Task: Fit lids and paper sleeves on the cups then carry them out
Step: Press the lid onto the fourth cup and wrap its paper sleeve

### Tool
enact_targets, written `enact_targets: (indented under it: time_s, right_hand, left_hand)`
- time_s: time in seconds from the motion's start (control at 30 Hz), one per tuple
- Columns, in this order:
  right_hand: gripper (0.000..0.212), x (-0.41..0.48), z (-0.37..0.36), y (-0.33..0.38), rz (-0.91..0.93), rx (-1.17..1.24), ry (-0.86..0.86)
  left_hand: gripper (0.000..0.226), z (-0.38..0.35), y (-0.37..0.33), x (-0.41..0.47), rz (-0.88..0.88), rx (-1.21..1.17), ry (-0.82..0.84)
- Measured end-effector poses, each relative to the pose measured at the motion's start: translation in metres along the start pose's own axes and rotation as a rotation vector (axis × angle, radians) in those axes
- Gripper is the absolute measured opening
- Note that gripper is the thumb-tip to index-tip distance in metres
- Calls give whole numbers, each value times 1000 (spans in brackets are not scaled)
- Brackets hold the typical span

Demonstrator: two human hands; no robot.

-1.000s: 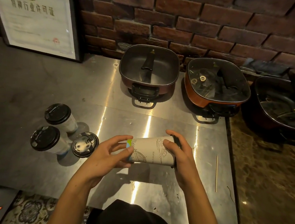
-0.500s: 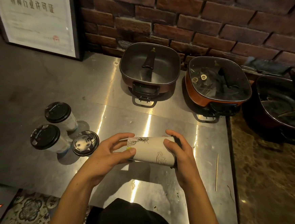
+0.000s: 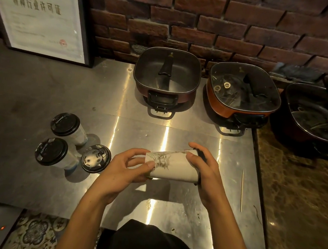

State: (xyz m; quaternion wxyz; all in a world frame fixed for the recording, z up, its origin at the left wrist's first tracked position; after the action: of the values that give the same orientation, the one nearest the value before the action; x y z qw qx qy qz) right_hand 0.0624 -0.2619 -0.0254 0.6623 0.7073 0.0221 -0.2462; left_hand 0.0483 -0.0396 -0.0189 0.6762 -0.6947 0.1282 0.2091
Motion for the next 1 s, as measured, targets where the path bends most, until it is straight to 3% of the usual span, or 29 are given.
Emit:
enact_targets:
  time_s: [0.23, 0.37, 0.67, 0.8, 1.0]
  right_hand:
    - [32, 2, 1, 0, 3, 16, 9]
    - [32, 2, 2, 2, 14, 32, 11]
    - [33, 3, 1, -3, 24, 33, 30]
    - [34, 3, -1, -4, 22, 45, 34]
    - [33, 5, -3, -12, 10, 64, 9]
  left_hand:
    - [49, -1, -1, 1, 39, 3, -6]
    - [50, -1, -6, 0, -70, 33, -7]
    - [49, 1, -4, -1, -89, 44, -11]
    - [46, 0, -1, -1, -9, 5, -32]
    - [48, 2, -10, -8, -121, 53, -48]
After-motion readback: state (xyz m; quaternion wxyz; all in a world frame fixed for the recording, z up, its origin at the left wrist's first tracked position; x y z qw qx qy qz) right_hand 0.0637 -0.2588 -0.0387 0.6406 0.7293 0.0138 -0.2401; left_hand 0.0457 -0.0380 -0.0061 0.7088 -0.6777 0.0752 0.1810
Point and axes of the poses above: each hand's wrist, its own x-axis towards the middle knuckle, its own z-axis out of the back of the hand, y = z × x, the point moved 6 cm from there along x, towards the middle knuckle, and after that the axes turned 15 degrees about -y, right-handed, at the moved point
